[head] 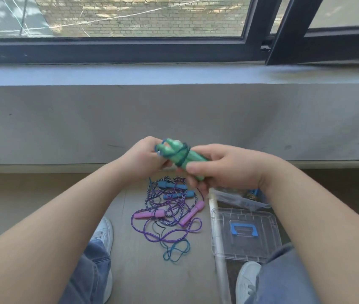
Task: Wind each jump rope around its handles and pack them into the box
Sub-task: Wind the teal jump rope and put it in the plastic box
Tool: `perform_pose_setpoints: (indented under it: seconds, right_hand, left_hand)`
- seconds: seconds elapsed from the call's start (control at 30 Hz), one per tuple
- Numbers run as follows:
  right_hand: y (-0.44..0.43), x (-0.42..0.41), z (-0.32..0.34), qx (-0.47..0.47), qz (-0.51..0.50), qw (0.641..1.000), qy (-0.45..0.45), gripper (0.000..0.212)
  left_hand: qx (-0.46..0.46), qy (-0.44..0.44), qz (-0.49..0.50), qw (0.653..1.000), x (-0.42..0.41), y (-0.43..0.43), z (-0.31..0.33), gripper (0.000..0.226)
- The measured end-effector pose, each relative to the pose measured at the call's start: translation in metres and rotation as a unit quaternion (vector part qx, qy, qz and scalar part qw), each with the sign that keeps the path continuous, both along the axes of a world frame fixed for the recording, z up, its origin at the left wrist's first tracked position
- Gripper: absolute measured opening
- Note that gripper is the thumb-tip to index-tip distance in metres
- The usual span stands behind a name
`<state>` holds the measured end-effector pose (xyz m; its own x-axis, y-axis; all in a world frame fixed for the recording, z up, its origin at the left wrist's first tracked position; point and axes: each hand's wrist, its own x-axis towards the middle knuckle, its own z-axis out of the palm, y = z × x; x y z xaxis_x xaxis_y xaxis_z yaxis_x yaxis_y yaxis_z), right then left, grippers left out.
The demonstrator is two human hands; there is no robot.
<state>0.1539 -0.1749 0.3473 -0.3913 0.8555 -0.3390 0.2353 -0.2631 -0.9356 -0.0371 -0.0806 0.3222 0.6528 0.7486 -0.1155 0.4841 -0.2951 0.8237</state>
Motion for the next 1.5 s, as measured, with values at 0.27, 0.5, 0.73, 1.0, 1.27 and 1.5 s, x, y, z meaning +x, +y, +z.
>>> perform_pose_setpoints:
  seconds: [0.27,0.5,0.73,1.0,1.27,1.5]
  right_hand:
    - [0.012,0.001,-0.012,0.106,-0.093,0.909,-0.392,0.025]
    - [-0.009,-0.027,-0.004,0.054,0.175,0.905,-0.384,0.011]
    - [-0.008,-0.012,0.009,0.081,0.074,0.986,-0.126,0.008]
    - [0.010,-0.004,-0.008,0.170,-0.200,0.946,-0.189,0.017]
    - [0.000,-0.024,-0.023,0.115,0.024,0.900,-0.421,0.018]
    - [-0.014,-0.026,0.011,0.051,0.141,0.971,-0.184,0.012]
  left_hand:
    - [0.324,0.067,-0.162,0.930,0.002,-0.011,-0.010,0.040]
    - [0.373,0.042,-0.140,0.916,-0.005,-0.003,0.007,0.054]
    - [0.156,0.044,-0.033,0.986,-0.006,0.001,0.017,0.063]
    - [0.146,0.113,-0.024,0.983,0.001,-0.005,0.003,0.033]
    - [0.353,0.075,-0.165,0.918,0.001,-0.008,0.008,0.053]
    - [0.201,0.088,-0.068,0.973,-0.011,0.011,0.008,0.059]
